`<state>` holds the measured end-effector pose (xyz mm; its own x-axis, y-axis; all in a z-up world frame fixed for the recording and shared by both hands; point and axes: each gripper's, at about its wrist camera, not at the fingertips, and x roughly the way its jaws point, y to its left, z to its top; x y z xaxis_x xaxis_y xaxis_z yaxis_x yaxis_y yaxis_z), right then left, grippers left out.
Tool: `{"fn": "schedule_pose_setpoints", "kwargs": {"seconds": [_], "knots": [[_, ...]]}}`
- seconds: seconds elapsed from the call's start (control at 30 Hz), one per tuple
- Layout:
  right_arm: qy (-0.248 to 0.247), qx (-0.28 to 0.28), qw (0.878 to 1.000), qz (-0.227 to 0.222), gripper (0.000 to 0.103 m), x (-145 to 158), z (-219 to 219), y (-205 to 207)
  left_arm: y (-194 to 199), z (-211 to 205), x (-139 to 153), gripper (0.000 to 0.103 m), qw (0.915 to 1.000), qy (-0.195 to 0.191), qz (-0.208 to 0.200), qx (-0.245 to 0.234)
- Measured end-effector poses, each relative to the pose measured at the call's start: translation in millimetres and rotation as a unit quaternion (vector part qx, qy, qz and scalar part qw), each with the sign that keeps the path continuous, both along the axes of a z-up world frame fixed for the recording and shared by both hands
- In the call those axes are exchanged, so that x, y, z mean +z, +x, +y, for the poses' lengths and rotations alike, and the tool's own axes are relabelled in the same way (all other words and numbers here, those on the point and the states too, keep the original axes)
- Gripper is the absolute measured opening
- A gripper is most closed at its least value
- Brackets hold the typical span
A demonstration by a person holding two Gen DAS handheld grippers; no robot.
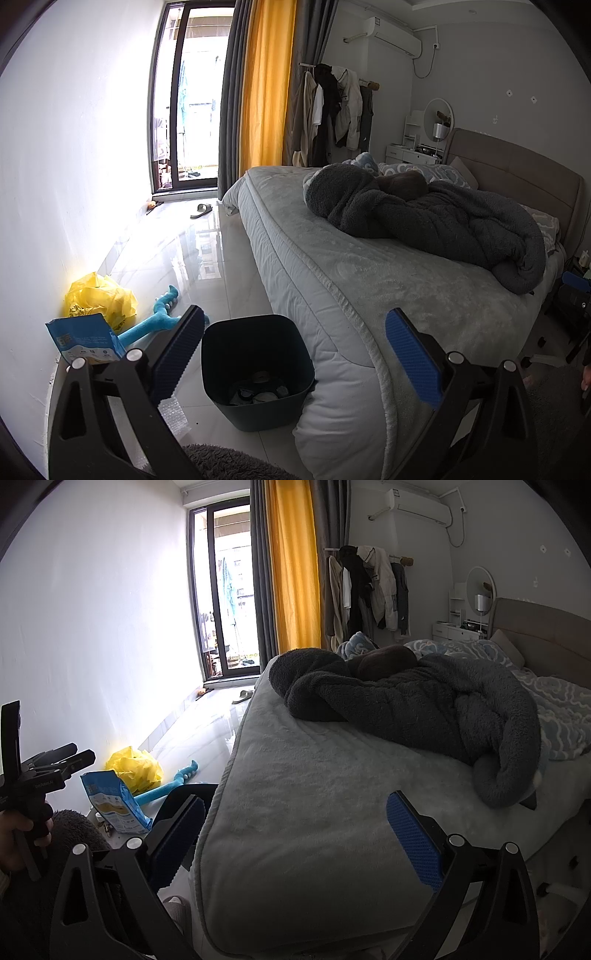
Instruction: Collect trash
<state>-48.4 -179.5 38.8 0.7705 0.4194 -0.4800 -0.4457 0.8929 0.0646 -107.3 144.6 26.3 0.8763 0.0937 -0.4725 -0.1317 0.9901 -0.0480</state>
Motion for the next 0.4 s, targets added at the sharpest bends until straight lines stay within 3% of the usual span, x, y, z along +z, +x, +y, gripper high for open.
{"fn": "schedule_pose_setpoints", "kwargs": {"seconds": [0.4], "knots": [[0.000,0.000,1.000,0.000,0.100,0.0,-0.1,0.0,2.0,-5.8,-1.3,0.100,1.0000,0.000,0.003,0.004]]}}
